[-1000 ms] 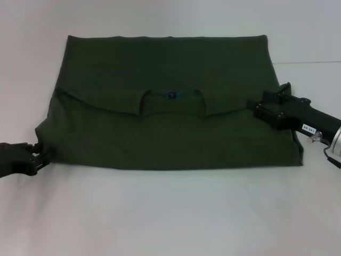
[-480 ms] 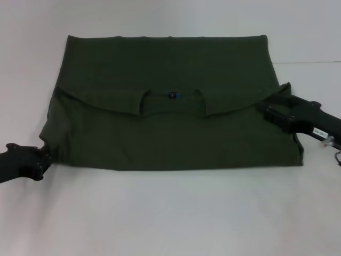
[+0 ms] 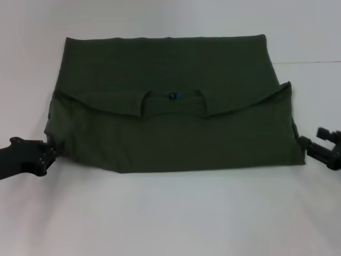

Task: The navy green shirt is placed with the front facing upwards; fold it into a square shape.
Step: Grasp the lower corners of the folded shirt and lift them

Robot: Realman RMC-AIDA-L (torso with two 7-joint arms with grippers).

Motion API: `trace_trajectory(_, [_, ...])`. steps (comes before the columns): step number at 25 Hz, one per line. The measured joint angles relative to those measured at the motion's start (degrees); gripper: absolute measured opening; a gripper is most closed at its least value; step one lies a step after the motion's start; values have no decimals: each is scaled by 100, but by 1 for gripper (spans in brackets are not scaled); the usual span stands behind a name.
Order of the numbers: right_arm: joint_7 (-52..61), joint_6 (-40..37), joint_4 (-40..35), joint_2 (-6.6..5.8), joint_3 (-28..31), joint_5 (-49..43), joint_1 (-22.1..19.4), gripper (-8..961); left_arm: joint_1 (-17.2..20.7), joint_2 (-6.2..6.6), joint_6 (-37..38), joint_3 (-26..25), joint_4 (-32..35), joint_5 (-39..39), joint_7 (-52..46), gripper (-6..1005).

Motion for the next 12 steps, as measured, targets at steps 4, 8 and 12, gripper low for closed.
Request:
trace_trajectory(4, [0,26,-16,13,-53,-8,-187,666,30,-10,45,-2,51,-91,9,28])
trace_trajectory(8, [1,143,31,26,-277,-14,-210,664,36,-12,45,17,60,-95,12,29])
trace_trajectory(12, [2,305,124,34,-483,-15,-147,661,32,-18,35,19,62,-97,49,29])
